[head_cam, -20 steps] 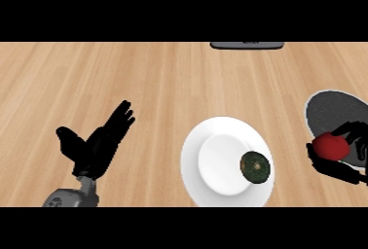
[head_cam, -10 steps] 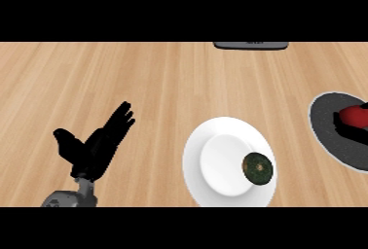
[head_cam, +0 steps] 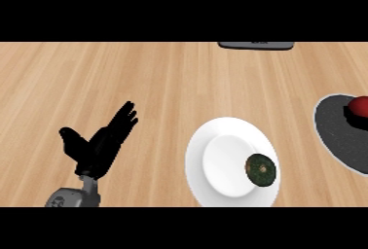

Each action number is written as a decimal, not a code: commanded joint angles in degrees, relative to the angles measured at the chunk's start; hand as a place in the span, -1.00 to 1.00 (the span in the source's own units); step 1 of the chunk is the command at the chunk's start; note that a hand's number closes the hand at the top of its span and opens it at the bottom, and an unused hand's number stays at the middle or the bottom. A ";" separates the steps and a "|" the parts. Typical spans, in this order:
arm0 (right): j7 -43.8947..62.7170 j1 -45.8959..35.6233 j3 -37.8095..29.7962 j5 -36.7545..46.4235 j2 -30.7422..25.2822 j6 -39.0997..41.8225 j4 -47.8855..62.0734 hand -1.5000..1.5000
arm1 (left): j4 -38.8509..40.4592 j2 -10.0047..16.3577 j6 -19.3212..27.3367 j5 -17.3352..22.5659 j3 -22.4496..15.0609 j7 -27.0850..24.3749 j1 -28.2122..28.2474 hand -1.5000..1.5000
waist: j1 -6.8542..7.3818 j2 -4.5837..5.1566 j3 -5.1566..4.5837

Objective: Pick the tomato from the plate and place it in the pan

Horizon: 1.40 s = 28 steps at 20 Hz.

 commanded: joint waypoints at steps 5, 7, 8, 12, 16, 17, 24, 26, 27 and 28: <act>1.07 -5.86 2.38 4.62 -2.55 6.93 16.25 -1.00 | -0.45 -0.56 -0.03 0.31 0.14 1.54 -2.08 0.00 | 0.82 0.49 0.19; -0.63 -7.39 -0.05 2.14 -2.23 8.97 17.03 -1.00 | -1.77 0.56 -0.23 0.07 0.51 2.31 -2.08 0.00 | 0.88 0.44 0.24; -1.77 -8.91 -0.71 1.15 -2.65 11.67 16.27 -1.00 | -2.05 0.40 0.24 -0.23 0.50 2.27 -2.03 0.00 | 0.97 0.42 0.26; -11.71 -7.24 -8.86 -7.93 -2.34 17.63 13.59 -1.00 | -1.13 -0.47 0.24 -0.53 -0.18 1.51 -1.65 0.00 | -0.49 0.32 0.39; -13.61 -6.58 -13.81 -13.19 -2.75 24.53 16.16 -1.00 | -3.33 -1.11 2.18 -1.77 -1.07 2.98 -0.55 0.00 | -0.39 0.03 0.29; -13.92 -5.53 -14.23 -13.65 -4.35 27.88 17.17 -1.00 | -1.22 -2.12 1.90 -2.27 -1.65 0.41 0.82 0.00 | -0.67 0.10 0.22; -15.03 -0.35 -15.04 -14.70 -11.99 46.65 20.73 -1.00 | -0.71 0.37 -1.15 -0.38 0.78 -0.35 0.33 0.00 | -0.63 0.27 0.30; -17.46 1.01 -15.29 -15.12 -12.76 51.18 20.55 -1.00 | -2.35 -0.35 0.77 -0.41 0.96 1.76 0.27 0.00 | -0.68 0.04 0.30; -20.99 3.78 -15.64 -15.42 -12.23 52.03 20.52 -1.00 | -2.71 -0.46 1.73 -0.61 1.08 3.84 -1.38 0.00 | -1.22 -0.04 0.31; -20.24 4.02 -15.29 -15.03 -13.24 53.84 21.07 -1.00 | -1.99 0.56 -1.02 0.43 1.34 1.67 0.05 0.00 | -0.86 0.09 0.32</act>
